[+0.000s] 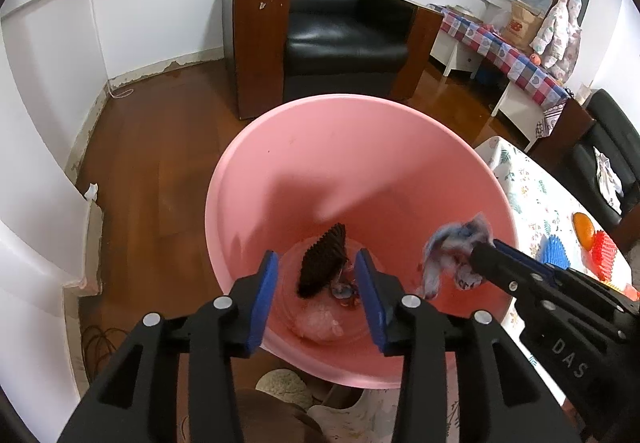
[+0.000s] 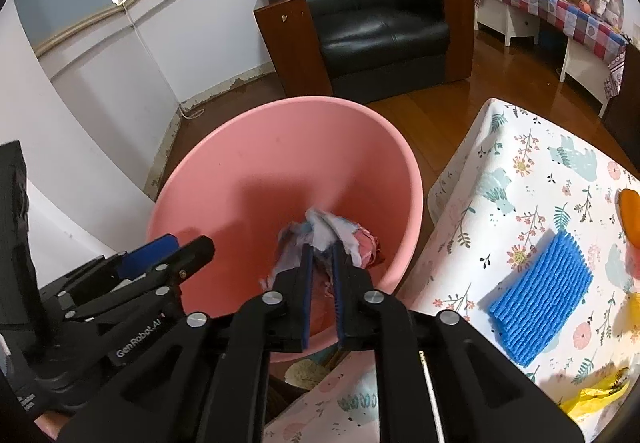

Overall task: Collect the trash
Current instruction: 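Open both tools to drop the sleeve and wrapper into the bucket, then move both tools back toward the blue foam net on the table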

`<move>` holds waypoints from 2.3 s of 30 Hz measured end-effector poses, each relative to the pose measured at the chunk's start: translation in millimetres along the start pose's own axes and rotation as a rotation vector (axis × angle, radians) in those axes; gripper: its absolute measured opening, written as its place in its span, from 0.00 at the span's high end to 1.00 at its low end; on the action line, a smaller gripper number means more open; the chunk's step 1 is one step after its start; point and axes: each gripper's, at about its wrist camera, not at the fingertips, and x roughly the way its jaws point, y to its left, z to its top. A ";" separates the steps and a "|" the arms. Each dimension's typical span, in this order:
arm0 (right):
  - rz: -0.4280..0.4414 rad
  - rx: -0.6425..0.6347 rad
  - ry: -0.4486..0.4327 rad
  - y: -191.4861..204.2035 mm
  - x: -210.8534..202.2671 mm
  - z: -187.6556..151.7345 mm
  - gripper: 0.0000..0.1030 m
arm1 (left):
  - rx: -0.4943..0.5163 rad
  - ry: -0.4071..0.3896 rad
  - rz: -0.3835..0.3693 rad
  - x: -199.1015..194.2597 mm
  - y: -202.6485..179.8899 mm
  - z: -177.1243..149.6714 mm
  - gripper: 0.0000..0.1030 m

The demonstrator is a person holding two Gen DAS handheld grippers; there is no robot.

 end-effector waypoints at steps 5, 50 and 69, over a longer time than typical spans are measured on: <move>0.000 -0.010 -0.018 1.1 -3.0 -0.4 0.69 | -0.001 -0.001 0.000 -1.1 2.1 -0.9 0.60; -0.114 0.114 -0.170 -78.6 -121.2 -63.3 0.69 | 0.170 -0.103 -0.199 -92.1 -72.7 -26.6 0.59; -0.314 0.305 -0.240 -193.9 -199.0 -143.4 0.69 | 0.357 -0.001 -0.306 -64.1 -166.2 -50.5 0.59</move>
